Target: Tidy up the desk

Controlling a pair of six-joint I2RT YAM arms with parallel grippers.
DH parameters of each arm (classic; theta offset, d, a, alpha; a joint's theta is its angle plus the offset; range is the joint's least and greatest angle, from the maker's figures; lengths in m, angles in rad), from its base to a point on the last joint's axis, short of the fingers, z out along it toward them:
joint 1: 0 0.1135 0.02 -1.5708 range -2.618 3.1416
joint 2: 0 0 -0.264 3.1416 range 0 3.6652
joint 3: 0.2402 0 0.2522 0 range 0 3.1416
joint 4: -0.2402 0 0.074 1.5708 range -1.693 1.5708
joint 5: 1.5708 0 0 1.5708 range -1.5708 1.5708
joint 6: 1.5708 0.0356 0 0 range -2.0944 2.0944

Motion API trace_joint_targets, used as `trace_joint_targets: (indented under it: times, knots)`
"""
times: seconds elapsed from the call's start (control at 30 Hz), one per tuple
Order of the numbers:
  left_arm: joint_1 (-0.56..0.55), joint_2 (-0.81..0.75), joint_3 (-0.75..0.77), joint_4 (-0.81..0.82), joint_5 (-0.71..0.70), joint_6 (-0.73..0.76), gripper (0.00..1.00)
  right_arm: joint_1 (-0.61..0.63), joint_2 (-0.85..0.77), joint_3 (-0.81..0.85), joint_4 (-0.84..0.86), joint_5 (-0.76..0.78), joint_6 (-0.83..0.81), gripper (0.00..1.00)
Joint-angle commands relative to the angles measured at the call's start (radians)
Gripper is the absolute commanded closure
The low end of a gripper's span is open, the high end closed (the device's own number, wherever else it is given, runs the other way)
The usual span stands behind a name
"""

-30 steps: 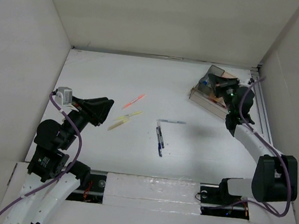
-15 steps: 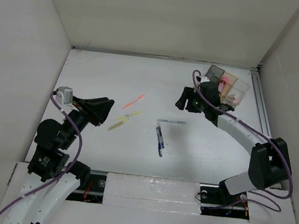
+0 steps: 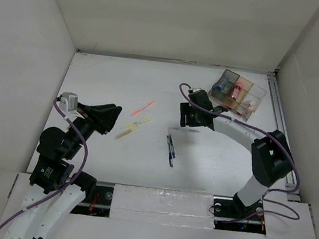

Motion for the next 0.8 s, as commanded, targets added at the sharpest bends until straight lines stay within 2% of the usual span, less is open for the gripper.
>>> trace_joint_targets:
  times: [0.0, 0.1, 0.2, 0.43, 0.67, 0.77]
  knots:
    - [0.002, -0.009, 0.011, 0.042, 0.009, 0.011, 0.67, -0.015, 0.011, -0.001, 0.026, -0.06, 0.07, 0.36]
    - [0.002, -0.006, 0.013, 0.043, 0.02, 0.011, 0.67, -0.015, 0.037, -0.024, 0.063, -0.091, 0.088, 0.37]
    - [0.002, -0.012, 0.013, 0.043, 0.015, 0.011, 0.67, -0.015, 0.076, -0.029, 0.098, -0.096, 0.122, 0.25]
    - [0.002, -0.015, 0.011, 0.042, 0.011, 0.013, 0.67, -0.048, 0.128, 0.014, 0.121, -0.099, 0.192, 0.2]
    - [0.002, -0.012, 0.011, 0.042, 0.017, 0.013, 0.67, -0.099, 0.145, -0.018, 0.178, -0.131, 0.252, 0.24]
    - [0.002, -0.007, 0.013, 0.043, 0.017, 0.014, 0.67, -0.09, 0.111, -0.041, 0.172, -0.068, 0.265, 0.3]
